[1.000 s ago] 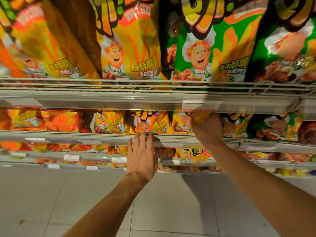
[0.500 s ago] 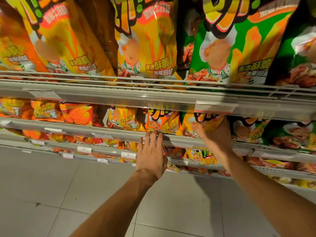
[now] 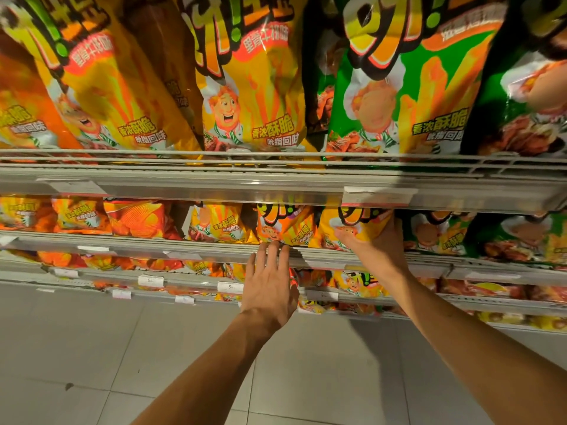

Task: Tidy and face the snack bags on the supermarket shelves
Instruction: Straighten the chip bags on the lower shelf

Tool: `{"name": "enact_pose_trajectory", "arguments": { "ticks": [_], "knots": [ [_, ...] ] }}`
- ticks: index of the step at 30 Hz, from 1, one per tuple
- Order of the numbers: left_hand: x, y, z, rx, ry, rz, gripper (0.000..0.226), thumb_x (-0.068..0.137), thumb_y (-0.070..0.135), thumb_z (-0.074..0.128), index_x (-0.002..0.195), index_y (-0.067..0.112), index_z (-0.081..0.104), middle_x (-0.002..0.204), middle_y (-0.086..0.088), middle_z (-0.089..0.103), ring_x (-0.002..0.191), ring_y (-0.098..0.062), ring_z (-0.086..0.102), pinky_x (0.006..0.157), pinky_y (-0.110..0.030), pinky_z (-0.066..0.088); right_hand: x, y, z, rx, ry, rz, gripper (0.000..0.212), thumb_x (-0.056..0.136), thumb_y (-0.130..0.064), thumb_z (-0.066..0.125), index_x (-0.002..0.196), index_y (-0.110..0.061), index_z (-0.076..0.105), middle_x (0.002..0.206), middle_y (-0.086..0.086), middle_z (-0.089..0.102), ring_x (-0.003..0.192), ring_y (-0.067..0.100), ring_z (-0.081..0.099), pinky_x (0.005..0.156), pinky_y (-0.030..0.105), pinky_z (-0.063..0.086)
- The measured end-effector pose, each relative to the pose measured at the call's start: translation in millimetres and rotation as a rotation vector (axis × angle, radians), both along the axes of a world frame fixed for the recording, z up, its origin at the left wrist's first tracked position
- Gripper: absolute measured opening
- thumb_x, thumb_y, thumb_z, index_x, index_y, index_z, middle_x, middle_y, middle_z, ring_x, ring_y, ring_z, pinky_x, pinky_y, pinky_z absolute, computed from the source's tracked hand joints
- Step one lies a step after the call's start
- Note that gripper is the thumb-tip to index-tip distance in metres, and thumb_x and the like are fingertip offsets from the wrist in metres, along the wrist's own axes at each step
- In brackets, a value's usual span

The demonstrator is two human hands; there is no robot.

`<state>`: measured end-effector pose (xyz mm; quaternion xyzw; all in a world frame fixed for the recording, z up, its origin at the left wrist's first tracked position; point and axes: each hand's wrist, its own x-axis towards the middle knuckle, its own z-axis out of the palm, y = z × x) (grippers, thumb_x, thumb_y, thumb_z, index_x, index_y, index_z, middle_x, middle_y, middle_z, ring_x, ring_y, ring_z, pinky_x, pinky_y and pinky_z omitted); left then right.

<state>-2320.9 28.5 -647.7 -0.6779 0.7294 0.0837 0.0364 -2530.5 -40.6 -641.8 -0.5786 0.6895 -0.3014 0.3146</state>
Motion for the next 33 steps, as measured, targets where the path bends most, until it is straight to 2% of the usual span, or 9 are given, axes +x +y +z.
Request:
{"name": "enact_pose_trajectory", "arguments": {
  "ticks": [2, 4, 8, 14, 19, 22, 24, 28, 33],
  "knots": [
    [5, 0, 0, -0.006, 0.019, -0.032, 0.080, 0.096, 0.048, 0.048, 0.156, 0.016, 0.006, 0.161, -0.006, 0.012, 0.150, -0.031, 0.007, 0.124, -0.046, 0.013, 2, 2, 3, -0.010, 0.036, 0.003, 0.117, 0.065, -0.087, 0.054, 0.157, -0.019, 0.030, 0.161, 0.007, 0.033, 0.147, 0.030, 0.029, 0.124, 0.043, 0.020],
    [14, 0, 2, -0.019, 0.057, -0.064, 0.078, 0.096, 0.046, 0.048, 0.156, 0.017, 0.008, 0.159, -0.005, 0.015, 0.149, -0.031, 0.009, 0.124, -0.045, 0.015, 8, 8, 6, -0.037, 0.015, -0.084, 0.129, 0.058, -0.095, 0.055, 0.153, -0.011, 0.033, 0.152, 0.011, 0.042, 0.140, 0.031, 0.038, 0.119, 0.044, 0.030],
    [36, 4, 7, -0.090, 0.217, -0.164, 0.068, 0.094, 0.038, 0.053, 0.152, 0.018, 0.025, 0.149, -0.005, 0.027, 0.140, -0.025, 0.024, 0.118, -0.038, 0.027, 26, 32, 4, -0.132, 0.024, -0.278, 0.103, 0.069, -0.053, 0.087, 0.149, -0.009, 0.039, 0.145, 0.014, 0.047, 0.134, 0.030, 0.039, 0.112, 0.044, 0.038],
    [89, 8, 16, -0.135, 0.485, -0.057, 0.054, 0.094, 0.026, 0.056, 0.144, 0.015, 0.040, 0.144, 0.001, 0.034, 0.135, -0.017, 0.033, 0.116, -0.028, 0.030, 70, 76, 1, -0.184, 0.168, -0.541, 0.091, 0.075, -0.033, 0.089, 0.145, 0.003, 0.043, 0.142, 0.027, 0.046, 0.132, 0.042, 0.038, 0.106, 0.049, 0.034],
    [134, 5, 23, -0.147, 0.616, 0.119, 0.043, 0.093, 0.018, 0.058, 0.135, 0.009, 0.049, 0.136, -0.007, 0.044, 0.131, -0.024, 0.038, 0.114, -0.032, 0.030, 107, 101, -5, -0.164, 0.065, -0.521, 0.056, 0.081, -0.013, 0.083, 0.128, 0.005, 0.056, 0.121, 0.025, 0.059, 0.116, 0.042, 0.054, 0.100, 0.050, 0.045],
    [152, 5, 26, -0.140, 0.700, 0.251, 0.046, 0.093, 0.014, 0.062, 0.136, 0.008, 0.049, 0.137, -0.009, 0.047, 0.132, -0.025, 0.041, 0.114, -0.031, 0.029, 132, 103, 2, -0.135, -0.131, -0.450, 0.047, 0.083, -0.009, 0.081, 0.123, -0.001, 0.058, 0.113, 0.015, 0.065, 0.106, 0.032, 0.064, 0.087, 0.032, 0.052],
    [161, 4, 27, -0.143, 0.746, 0.323, 0.047, 0.092, 0.013, 0.064, 0.136, 0.006, 0.050, 0.136, -0.011, 0.051, 0.130, -0.027, 0.045, 0.115, -0.037, 0.034, 142, 100, 9, -0.116, -0.173, -0.418, 0.046, 0.085, -0.015, 0.081, 0.124, -0.005, 0.059, 0.112, 0.007, 0.067, 0.105, 0.023, 0.065, 0.081, 0.016, 0.048],
    [173, -2, 25, -0.145, 0.859, 0.443, 0.047, 0.090, 0.012, 0.068, 0.134, 0.006, 0.052, 0.132, -0.011, 0.056, 0.127, -0.027, 0.050, 0.111, -0.047, 0.040, 149, 91, 22, -0.088, -0.190, -0.352, 0.053, 0.087, -0.024, 0.079, 0.133, -0.008, 0.057, 0.126, 0.007, 0.066, 0.116, 0.017, 0.061, 0.097, 0.029, 0.048],
    [175, -17, 24, -0.169, 0.878, 0.461, 0.056, 0.085, 0.022, 0.077, 0.132, 0.009, 0.050, 0.126, -0.008, 0.058, 0.118, -0.024, 0.057, 0.105, -0.045, 0.047, 148, 77, 26, -0.113, -0.166, -0.254, 0.064, 0.088, -0.021, 0.078, 0.144, -0.009, 0.049, 0.142, 0.006, 0.058, 0.132, 0.017, 0.052, 0.109, 0.028, 0.039]
  ]
}}
